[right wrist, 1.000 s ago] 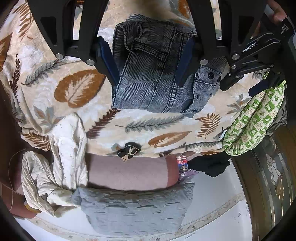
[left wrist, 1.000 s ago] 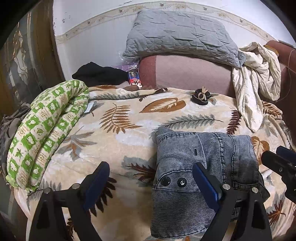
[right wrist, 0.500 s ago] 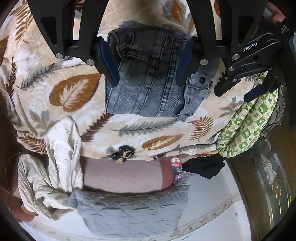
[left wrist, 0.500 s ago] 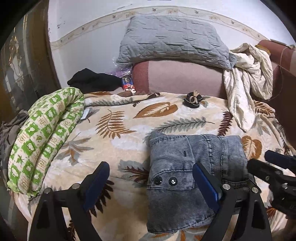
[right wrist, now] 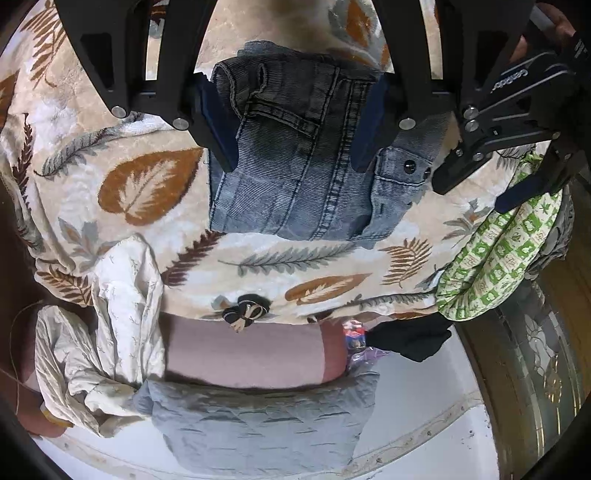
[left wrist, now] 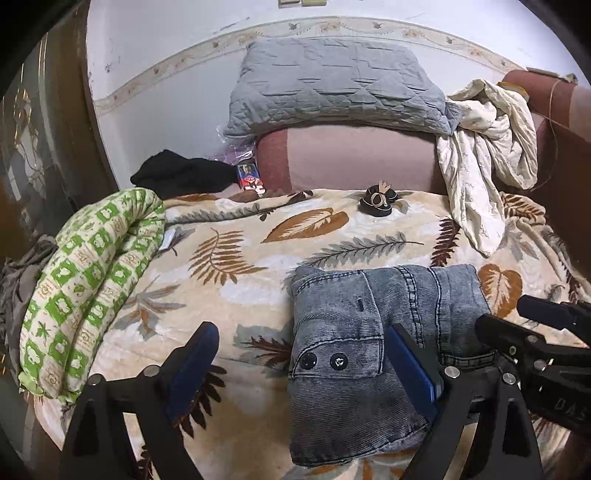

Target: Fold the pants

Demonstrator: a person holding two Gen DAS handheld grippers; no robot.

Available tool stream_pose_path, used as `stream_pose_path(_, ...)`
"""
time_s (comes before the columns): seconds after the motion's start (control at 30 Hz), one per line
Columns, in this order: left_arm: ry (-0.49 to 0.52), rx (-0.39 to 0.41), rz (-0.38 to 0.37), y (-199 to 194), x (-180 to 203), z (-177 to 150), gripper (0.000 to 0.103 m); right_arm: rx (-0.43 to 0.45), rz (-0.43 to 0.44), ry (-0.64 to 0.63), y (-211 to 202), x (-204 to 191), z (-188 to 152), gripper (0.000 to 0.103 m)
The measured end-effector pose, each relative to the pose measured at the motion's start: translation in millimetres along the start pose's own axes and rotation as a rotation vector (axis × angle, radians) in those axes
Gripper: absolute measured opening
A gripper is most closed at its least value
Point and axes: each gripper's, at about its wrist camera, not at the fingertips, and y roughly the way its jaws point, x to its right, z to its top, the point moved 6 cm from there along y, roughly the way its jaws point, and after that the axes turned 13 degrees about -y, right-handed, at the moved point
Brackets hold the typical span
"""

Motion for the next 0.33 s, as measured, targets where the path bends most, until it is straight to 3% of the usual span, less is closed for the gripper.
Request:
stream_pose_path(0.17,0.015,-0.017,-0.026,3,1,-11,0.093,0.005,0.019,0.080,0,12,-14,0.064)
stream_pose_path(0.33,0.020,0.019,-0.026,-8,-2,-21,0.093,-0.001,0.002,0.131,-2,16,-32,0.064)
